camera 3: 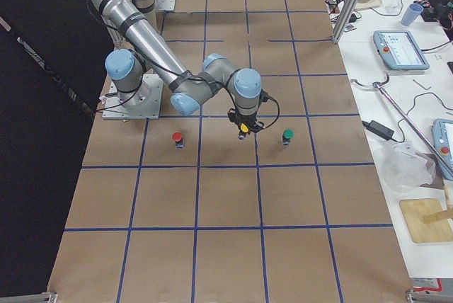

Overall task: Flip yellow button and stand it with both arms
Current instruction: 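Lower the button upright onto the table with the right gripper, then open the right gripper and lift it off the button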

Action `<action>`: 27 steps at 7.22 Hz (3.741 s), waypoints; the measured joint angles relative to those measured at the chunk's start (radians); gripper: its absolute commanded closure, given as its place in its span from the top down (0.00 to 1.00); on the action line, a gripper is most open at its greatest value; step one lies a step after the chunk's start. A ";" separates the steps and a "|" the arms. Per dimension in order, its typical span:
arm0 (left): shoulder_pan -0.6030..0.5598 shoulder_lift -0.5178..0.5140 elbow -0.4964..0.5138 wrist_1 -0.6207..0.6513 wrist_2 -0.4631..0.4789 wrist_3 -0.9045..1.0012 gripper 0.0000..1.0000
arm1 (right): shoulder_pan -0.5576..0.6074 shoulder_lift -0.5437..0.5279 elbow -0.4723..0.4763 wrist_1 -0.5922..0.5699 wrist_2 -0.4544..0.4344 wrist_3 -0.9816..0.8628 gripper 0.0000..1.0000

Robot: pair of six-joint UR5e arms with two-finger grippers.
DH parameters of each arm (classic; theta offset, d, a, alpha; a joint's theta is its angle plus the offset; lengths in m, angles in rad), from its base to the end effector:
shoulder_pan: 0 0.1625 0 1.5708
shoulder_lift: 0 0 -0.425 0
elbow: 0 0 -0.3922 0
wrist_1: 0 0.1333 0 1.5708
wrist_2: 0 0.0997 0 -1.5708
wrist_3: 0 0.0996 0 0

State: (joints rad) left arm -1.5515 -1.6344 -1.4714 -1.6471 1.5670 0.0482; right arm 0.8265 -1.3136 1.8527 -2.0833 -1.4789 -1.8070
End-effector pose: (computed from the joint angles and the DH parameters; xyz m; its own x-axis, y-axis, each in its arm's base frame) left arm -0.1237 -0.5170 0.4971 -0.9996 0.0287 0.0057 0.0289 0.9988 0.0403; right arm -0.2622 -0.4950 0.2704 -0.4874 -0.8732 -0.0044 -0.8690 0.4855 -0.0954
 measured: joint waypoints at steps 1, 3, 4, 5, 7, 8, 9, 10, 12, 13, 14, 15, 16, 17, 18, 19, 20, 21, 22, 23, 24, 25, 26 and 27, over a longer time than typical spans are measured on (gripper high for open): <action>0.000 -0.001 -0.001 0.005 -0.001 -0.003 0.99 | -0.001 0.011 0.001 0.000 0.002 -0.024 0.02; -0.001 -0.001 -0.001 0.009 -0.004 -0.006 0.99 | -0.001 0.025 0.002 -0.002 0.003 -0.066 0.03; -0.001 -0.002 -0.001 0.017 -0.006 -0.012 0.99 | -0.001 0.039 0.002 -0.002 0.004 -0.082 0.03; -0.001 -0.004 -0.001 0.030 -0.006 -0.022 0.99 | -0.001 0.050 0.003 -0.003 0.012 -0.091 0.04; -0.001 -0.004 -0.001 0.040 -0.002 -0.025 0.99 | -0.001 0.060 0.001 -0.003 0.033 -0.103 0.14; -0.001 -0.003 0.000 0.041 -0.001 -0.025 0.99 | -0.002 0.061 0.001 -0.003 0.035 -0.104 0.24; -0.001 -0.003 0.000 0.041 -0.001 -0.025 0.99 | -0.003 0.062 0.000 -0.004 0.035 -0.103 0.31; -0.001 -0.003 0.000 0.041 -0.001 -0.025 0.99 | -0.003 0.064 0.001 -0.014 0.035 -0.103 0.32; -0.001 -0.003 0.000 0.042 -0.002 -0.024 0.99 | -0.003 0.080 0.001 -0.047 0.035 -0.103 0.35; -0.001 -0.004 0.000 0.042 -0.004 -0.024 0.99 | -0.002 0.084 0.001 -0.052 0.035 -0.100 0.49; -0.001 -0.004 0.000 0.042 -0.005 -0.024 0.99 | -0.002 0.085 0.001 -0.054 0.035 -0.098 0.68; -0.001 -0.004 0.000 0.042 -0.005 -0.025 0.99 | -0.002 0.085 0.001 -0.054 0.035 -0.097 0.71; -0.001 -0.004 0.000 0.043 -0.005 -0.025 0.99 | -0.002 0.083 0.001 -0.054 0.035 -0.096 0.77; -0.001 -0.004 0.000 0.043 -0.005 -0.025 0.99 | -0.001 0.080 0.002 -0.053 0.034 -0.095 0.77; -0.001 -0.004 0.001 0.043 -0.005 -0.025 0.99 | -0.001 0.079 0.002 -0.049 0.034 -0.094 0.77; -0.001 -0.004 0.003 0.043 -0.006 -0.025 1.00 | -0.001 0.075 0.002 -0.044 0.033 -0.088 0.78; -0.001 -0.004 0.007 0.042 -0.005 -0.024 1.00 | 0.000 0.059 0.002 -0.040 0.032 -0.067 0.83; -0.001 -0.004 0.013 0.038 -0.003 -0.023 1.00 | 0.001 0.026 0.002 -0.015 0.031 -0.012 0.87; 0.001 -0.004 0.016 0.032 -0.002 -0.022 1.00 | 0.003 -0.019 0.002 0.040 0.031 0.077 0.93; 0.004 -0.003 0.017 0.029 -0.001 -0.019 1.00 | 0.005 -0.072 0.001 0.090 0.029 0.185 0.94; 0.008 -0.002 0.018 0.028 -0.002 -0.015 1.00 | 0.009 -0.122 -0.001 0.120 0.026 0.308 0.99; 0.009 -0.001 0.018 0.028 -0.002 -0.013 1.00 | 0.023 -0.165 -0.004 0.146 0.023 0.453 0.99; 0.009 -0.001 0.017 0.028 0.000 -0.012 1.00 | 0.056 -0.202 -0.007 0.171 0.015 0.631 0.99; 0.009 -0.001 0.018 0.029 0.001 -0.011 1.00 | 0.113 -0.240 -0.009 0.196 -0.005 0.876 1.00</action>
State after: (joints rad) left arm -1.5429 -1.6354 -1.4535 -1.6181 1.5677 0.0376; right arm 0.9393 -1.5539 1.8439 -1.8873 -1.4841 -0.9306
